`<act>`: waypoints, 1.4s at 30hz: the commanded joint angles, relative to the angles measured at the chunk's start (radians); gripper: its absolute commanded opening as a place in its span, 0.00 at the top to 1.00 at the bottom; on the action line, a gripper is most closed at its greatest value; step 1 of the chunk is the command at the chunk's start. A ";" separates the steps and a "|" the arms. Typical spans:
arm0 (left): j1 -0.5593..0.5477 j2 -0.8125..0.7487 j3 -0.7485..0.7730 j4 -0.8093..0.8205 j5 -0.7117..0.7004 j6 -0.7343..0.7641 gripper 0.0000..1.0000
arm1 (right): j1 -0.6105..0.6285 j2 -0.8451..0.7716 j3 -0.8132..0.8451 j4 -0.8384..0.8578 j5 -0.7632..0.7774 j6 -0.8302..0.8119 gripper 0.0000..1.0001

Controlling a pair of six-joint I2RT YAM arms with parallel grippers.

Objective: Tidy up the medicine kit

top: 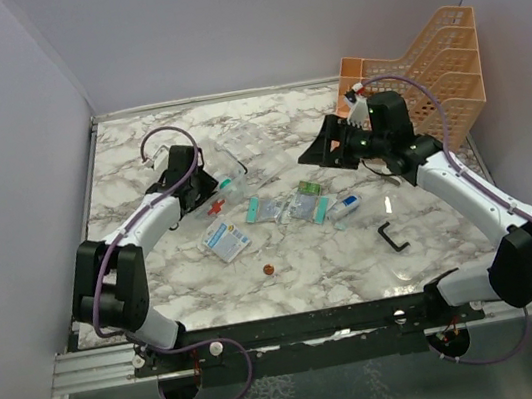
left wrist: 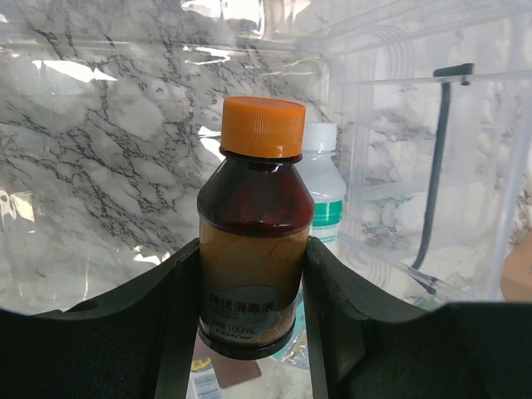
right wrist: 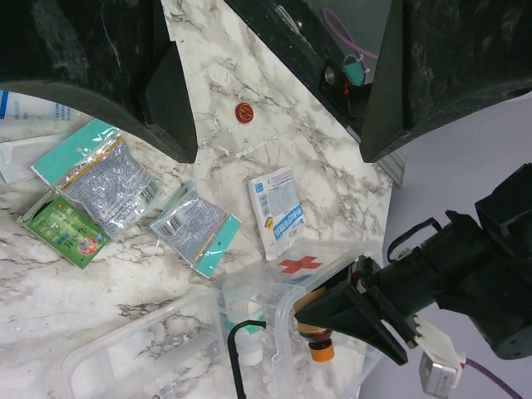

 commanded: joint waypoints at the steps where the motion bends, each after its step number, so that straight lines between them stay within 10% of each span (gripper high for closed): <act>1: -0.009 0.063 0.062 0.004 -0.001 -0.013 0.68 | 0.003 0.004 0.018 -0.004 0.007 -0.033 0.20; 42: -0.024 0.285 0.266 -0.220 0.201 0.239 0.38 | 0.003 -0.060 -0.089 0.093 0.026 0.001 0.20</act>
